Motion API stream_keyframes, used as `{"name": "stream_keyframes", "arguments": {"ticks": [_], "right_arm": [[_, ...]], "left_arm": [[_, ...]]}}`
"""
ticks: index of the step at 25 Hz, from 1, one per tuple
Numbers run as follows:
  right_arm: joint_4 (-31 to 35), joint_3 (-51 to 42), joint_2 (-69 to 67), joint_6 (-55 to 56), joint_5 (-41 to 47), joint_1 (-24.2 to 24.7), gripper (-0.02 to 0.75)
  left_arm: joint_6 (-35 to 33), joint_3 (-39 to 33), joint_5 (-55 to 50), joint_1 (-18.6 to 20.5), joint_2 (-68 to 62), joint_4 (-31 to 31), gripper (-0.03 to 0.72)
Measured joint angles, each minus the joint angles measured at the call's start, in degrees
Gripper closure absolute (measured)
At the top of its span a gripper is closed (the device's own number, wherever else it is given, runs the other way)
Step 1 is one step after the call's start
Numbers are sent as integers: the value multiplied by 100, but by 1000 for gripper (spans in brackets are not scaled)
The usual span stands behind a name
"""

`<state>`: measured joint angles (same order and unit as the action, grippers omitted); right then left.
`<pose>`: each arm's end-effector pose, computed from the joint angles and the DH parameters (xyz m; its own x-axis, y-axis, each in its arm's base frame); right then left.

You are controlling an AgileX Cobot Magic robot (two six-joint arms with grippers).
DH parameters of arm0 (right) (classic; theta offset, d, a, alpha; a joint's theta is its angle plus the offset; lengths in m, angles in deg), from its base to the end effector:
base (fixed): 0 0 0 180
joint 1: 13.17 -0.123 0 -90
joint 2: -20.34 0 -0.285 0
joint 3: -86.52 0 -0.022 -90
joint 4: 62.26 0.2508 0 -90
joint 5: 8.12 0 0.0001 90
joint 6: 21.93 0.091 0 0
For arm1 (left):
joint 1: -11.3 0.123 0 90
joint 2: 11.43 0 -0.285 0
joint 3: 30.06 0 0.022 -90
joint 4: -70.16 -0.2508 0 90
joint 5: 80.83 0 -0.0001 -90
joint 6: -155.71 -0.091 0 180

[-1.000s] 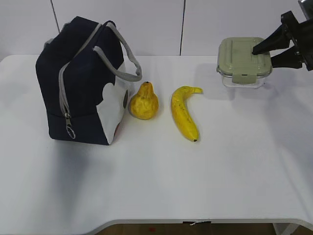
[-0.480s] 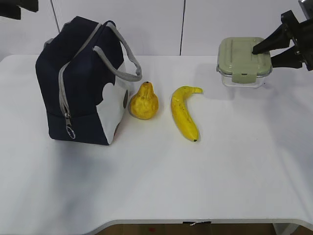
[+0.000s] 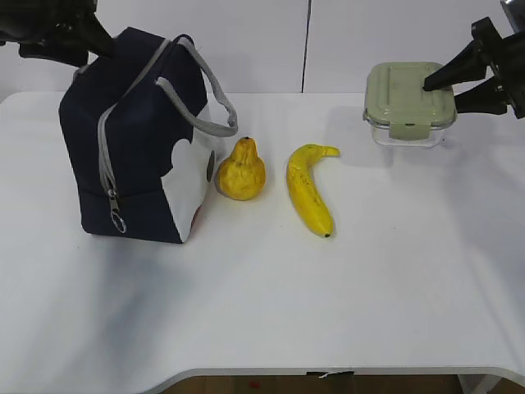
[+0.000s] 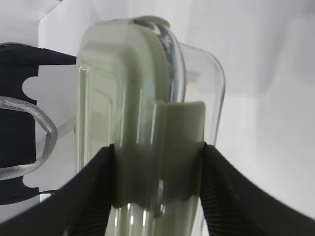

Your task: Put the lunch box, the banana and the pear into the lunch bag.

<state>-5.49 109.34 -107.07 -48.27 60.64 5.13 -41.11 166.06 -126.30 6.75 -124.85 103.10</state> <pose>0.4415 -0.0712 0.2542 -0.8899 0.3242 -0.3209 -0.0253 0.6673 0.7444 0.4170 -0.0686 0.3123 -0.7757 -0.0608 -0.6282 0.2321 0.8981 -0.3736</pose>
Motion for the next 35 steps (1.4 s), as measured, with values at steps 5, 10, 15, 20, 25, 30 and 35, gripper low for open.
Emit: {"name": "stream_keyframes", "arguments": {"ticks": [5,10,15,20,25,30,35], "right_arm": [[-24,0,0,0,0,0,341],[-32,0,0,0,0,0,342],[-21,0,0,44,0,0,342],[-9,0,89,308,0,-65,342],[10,0,346,557,0,-275,342],[13,0,557,793,11,-643,342],[3,157,615,1018,74,-1205,342]], "left_arm": [[-18,13,126,-9,-183,-10,300],[-18,13,147,-70,-274,10,499],[-31,13,160,-92,-274,98,685],[-112,13,180,-92,-274,437,690],[66,13,185,-159,-119,460,692],[431,13,185,-215,192,341,692],[997,13,185,-524,387,-405,692]]}}
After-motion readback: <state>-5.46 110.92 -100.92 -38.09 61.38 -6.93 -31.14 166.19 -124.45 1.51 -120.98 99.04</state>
